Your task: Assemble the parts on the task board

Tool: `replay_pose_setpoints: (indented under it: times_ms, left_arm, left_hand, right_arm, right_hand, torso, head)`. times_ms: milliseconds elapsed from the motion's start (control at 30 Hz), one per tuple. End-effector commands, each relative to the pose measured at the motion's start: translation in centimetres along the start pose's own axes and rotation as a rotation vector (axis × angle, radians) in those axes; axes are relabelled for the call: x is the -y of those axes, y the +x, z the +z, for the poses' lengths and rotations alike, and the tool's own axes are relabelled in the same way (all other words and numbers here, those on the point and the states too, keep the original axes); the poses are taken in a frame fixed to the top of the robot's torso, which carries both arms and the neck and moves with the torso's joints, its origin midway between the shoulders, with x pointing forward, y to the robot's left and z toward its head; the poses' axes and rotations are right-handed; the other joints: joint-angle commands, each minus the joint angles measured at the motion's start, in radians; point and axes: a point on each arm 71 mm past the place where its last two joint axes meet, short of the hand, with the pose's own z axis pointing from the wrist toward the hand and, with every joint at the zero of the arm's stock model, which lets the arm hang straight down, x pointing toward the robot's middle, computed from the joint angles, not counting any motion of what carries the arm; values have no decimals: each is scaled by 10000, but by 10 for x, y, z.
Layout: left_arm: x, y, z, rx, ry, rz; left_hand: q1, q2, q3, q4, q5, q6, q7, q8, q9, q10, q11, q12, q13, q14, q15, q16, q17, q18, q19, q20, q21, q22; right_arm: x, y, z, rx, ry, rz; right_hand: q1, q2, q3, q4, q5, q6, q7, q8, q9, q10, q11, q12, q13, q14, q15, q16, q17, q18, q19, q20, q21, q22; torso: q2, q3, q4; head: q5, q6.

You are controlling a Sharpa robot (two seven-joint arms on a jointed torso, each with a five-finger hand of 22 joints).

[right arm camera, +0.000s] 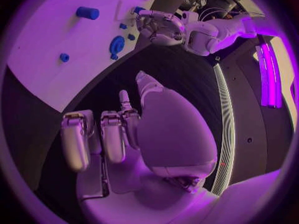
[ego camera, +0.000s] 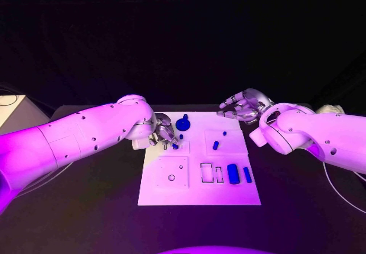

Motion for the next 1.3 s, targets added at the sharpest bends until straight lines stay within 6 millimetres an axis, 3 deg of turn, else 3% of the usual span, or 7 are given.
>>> replay_pose_setpoints:
  times_ms: [33,67,167,467,767,1300]
  left_arm:
    - [2,-3,-3,686,403,-741]
    - [2,-4,-3,830,412,-778]
    - [1,-5,-6,1202,424,-844]
    - [-1,-2,-7,1726,329,-806]
    - [-2,4,-4,1979,99,-274]
    - [-5,17,2,1799,-109,112]
  left_hand:
    - [-229,-272,1835,-2042,1339,355,-102,63,348,519,-81,344,430,656,-149,245,1675,-167,415,-85,255,398]
    - [-283,-304,1788,-2083,1615,436,-142,30,353,620,-125,361,477,693,-192,273,1743,-185,497,-128,305,479]
    - [-326,-328,1749,-2146,1873,538,-185,-14,364,758,-169,401,572,740,-237,311,1838,-218,629,-180,379,623]
    - [-394,-413,1734,-2251,2250,752,-263,-90,386,1037,-250,503,779,839,-319,401,2060,-273,852,-265,499,865]
    - [-446,-468,1742,-2297,2513,876,-309,-135,406,1183,-296,543,874,882,-366,441,2161,-292,939,-315,543,949]
    - [-471,-489,1748,-2323,2661,939,-333,-158,418,1265,-322,569,935,898,-393,456,2198,-314,1022,-341,583,1039]
  right_arm:
    - [0,1,0,-114,-70,-93]
    - [0,0,0,-109,-69,-92]
    - [1,0,-1,-97,-60,-91]
    - [2,-1,-1,-75,-40,-93]
    - [2,-1,-1,-72,-33,-96]
    - [2,-2,-1,-66,-39,-97]
  right_hand:
    - [-65,56,11,53,62,79,15,3,-14,-13,50,-53,1568,919,57,-57,2131,40,852,50,-37,2362]
    - [-65,56,11,53,62,79,15,3,-14,-13,50,-53,1568,919,57,-57,2131,40,852,50,-37,2362]
    - [-72,60,11,55,73,77,15,2,-16,-14,50,-54,1567,921,57,-53,2141,40,852,49,-37,2362]
    - [-89,66,9,60,92,72,17,-1,-18,-10,50,-50,1570,920,57,-55,2137,40,852,49,-39,2361]
    - [-89,66,9,60,92,72,17,-1,-18,-10,50,-50,1570,920,57,-55,2137,40,852,49,-39,2361]
    - [-89,66,9,60,92,72,17,-1,-18,-10,50,-50,1570,920,57,-55,2137,40,852,49,-39,2361]
  torso:
    - [-5,1,12]
    - [-2,-1,10]
    - [-2,-3,11]
    - [-10,-8,7]
    - [-4,-9,-6]
    - [14,-9,-22]
  head:
    - [1,-23]
    - [7,-33]
    - [8,-60]
    - [41,-126]
    - [85,-173]
    - [108,-218]
